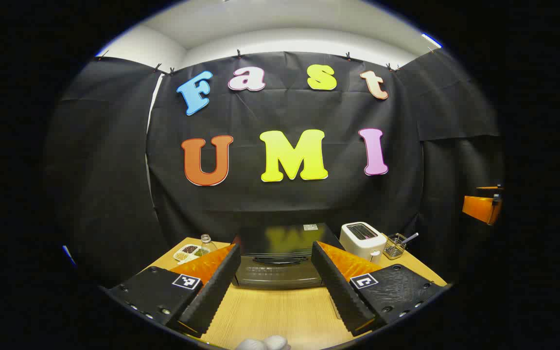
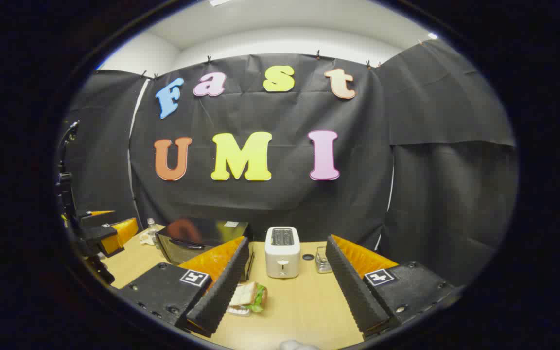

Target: Open the electric oven with the left hand, put the food in, and close the electric oven.

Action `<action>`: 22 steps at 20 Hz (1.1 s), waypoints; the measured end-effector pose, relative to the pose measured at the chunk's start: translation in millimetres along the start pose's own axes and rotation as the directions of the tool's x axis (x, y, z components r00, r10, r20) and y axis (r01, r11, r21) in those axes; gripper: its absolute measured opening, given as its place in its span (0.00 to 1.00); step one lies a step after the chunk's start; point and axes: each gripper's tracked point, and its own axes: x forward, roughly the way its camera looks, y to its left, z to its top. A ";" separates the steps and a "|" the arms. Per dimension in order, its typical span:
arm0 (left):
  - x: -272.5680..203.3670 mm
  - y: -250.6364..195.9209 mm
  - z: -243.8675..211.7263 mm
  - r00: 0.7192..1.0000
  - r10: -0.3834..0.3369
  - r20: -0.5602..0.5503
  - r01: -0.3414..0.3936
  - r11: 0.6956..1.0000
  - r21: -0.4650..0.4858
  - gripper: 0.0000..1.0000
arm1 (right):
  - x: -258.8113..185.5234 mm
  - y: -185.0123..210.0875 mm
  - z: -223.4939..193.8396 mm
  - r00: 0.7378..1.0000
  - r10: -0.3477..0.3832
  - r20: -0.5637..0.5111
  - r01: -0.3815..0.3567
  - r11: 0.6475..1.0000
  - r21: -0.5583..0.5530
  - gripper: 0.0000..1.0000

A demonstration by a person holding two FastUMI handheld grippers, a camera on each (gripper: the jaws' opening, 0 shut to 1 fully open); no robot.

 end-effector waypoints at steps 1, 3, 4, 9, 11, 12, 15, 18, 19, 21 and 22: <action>2.8 0.0 1.8 1.000 0.003 0.003 -0.003 1.000 0.002 0.96 | 1.1 -1.2 0.0 1.000 -0.001 -0.002 0.001 1.000 -0.003 0.92; 7.4 0.7 1.5 1.000 0.004 0.006 -0.004 1.000 -0.002 0.96 | 0.4 -2.0 -0.7 1.000 -0.003 -0.005 0.003 1.000 0.000 1.00; 7.4 -0.8 1.7 1.000 0.004 0.008 -0.003 1.000 -0.004 0.96 | 0.2 -2.0 -1.9 1.000 -0.004 -0.006 0.004 1.000 0.001 1.00; 12.5 0.8 0.6 1.000 0.008 0.005 -0.008 1.000 0.012 0.96 | -2.8 -2.1 -5.3 1.000 -0.014 -0.016 0.014 1.000 -0.010 0.92; 14.3 0.5 1.2 1.000 0.006 0.011 -0.006 1.000 0.010 0.96 | -6.7 -1.5 -8.4 1.000 -0.014 -0.023 0.013 1.000 -0.011 0.92; 16.2 1.1 0.3 1.000 0.007 0.014 -0.007 1.000 0.011 0.96 | -8.3 -1.4 -9.3 1.000 -0.014 -0.026 0.014 1.000 -0.011 0.92; 32.2 1.3 -9.8 1.000 0.012 -0.018 -0.011 1.000 0.011 0.96 | -14.7 -2.8 -11.7 0.999 -0.020 -0.035 0.019 1.000 -0.015 1.00; 58.8 -1.0 -17.7 0.999 0.013 -0.038 -0.014 1.000 -0.017 0.96 | -23.1 -9.4 -16.5 0.998 -0.037 -0.054 0.036 0.999 -0.011 1.00; 70.7 -3.6 -20.3 0.999 0.010 -0.038 -0.011 1.000 -0.017 0.96 | -25.8 -12.7 -16.9 0.997 -0.048 -0.061 0.047 0.999 -0.008 0.92; 97.3 -8.6 -29.4 0.999 0.004 -0.045 -0.004 1.000 -0.003 0.96 | -32.7 -19.4 -19.5 0.995 -0.071 -0.074 0.071 0.997 -0.011 1.00; 111.6 -9.2 -34.7 0.999 0.005 -0.045 -0.005 1.000 0.004 0.96 | -37.3 -22.0 -21.3 0.993 -0.083 -0.080 0.082 0.996 -0.016 1.00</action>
